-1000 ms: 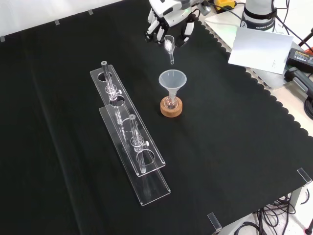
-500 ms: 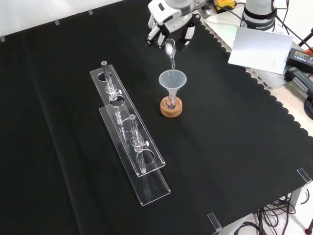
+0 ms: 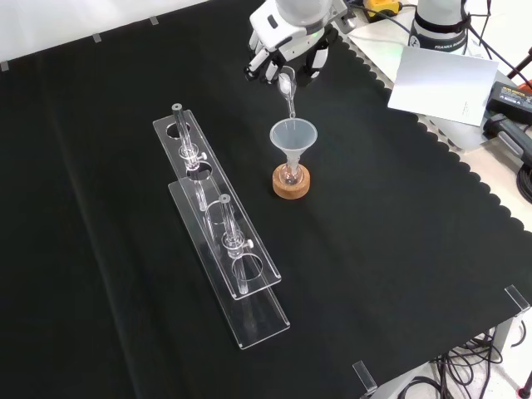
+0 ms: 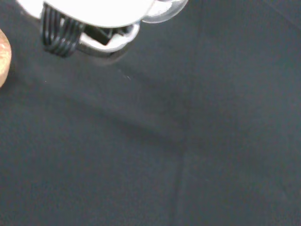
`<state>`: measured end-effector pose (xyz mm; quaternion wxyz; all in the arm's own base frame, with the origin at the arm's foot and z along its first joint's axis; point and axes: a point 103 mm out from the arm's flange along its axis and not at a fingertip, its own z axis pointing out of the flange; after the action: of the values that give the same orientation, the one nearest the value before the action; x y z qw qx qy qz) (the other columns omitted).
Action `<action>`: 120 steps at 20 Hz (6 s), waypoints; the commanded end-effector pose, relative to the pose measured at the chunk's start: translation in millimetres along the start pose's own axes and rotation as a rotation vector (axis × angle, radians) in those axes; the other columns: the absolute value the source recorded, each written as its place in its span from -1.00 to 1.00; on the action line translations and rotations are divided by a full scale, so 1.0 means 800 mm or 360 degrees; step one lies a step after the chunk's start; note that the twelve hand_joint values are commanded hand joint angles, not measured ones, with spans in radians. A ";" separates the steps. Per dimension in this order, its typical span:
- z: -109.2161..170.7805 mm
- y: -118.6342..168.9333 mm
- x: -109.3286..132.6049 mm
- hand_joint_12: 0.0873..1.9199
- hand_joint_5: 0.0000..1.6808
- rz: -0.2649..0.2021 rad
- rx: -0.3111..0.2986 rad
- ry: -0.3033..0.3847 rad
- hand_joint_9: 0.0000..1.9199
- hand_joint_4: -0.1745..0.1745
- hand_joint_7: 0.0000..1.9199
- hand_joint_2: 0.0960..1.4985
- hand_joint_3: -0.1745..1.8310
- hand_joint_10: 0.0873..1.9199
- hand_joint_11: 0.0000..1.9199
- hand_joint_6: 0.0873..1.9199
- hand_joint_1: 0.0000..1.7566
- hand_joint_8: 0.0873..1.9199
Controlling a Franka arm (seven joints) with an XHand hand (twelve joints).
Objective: Pour all the NaCl from the weighing funnel into the round-bottom flask.
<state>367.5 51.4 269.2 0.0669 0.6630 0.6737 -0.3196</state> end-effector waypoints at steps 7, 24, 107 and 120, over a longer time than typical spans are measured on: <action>-0.010 0.002 0.008 -0.15 0.71 0.0004 -0.0001 -0.0090 0.22 1.00 -0.35 -0.16 -0.32 -0.89 0.12 -0.76 0.31 -0.36; -0.018 0.006 0.011 -0.16 0.71 0.0008 0.0013 -0.0192 0.22 1.00 -0.35 -0.16 -0.32 -0.90 0.12 -0.76 0.31 -0.36; -0.061 0.004 0.047 -0.16 0.70 0.0004 -0.0071 -0.0796 0.23 1.00 -0.37 -0.16 -0.32 -0.94 0.12 -0.76 0.31 -0.35; -0.067 0.003 0.055 -0.16 0.70 0.0027 -0.0068 -0.0987 0.22 1.00 -0.38 -0.16 -0.32 -0.95 0.12 -0.76 0.31 -0.35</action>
<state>382.7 112.2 286.8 0.2726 0.5471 0.6288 -0.4806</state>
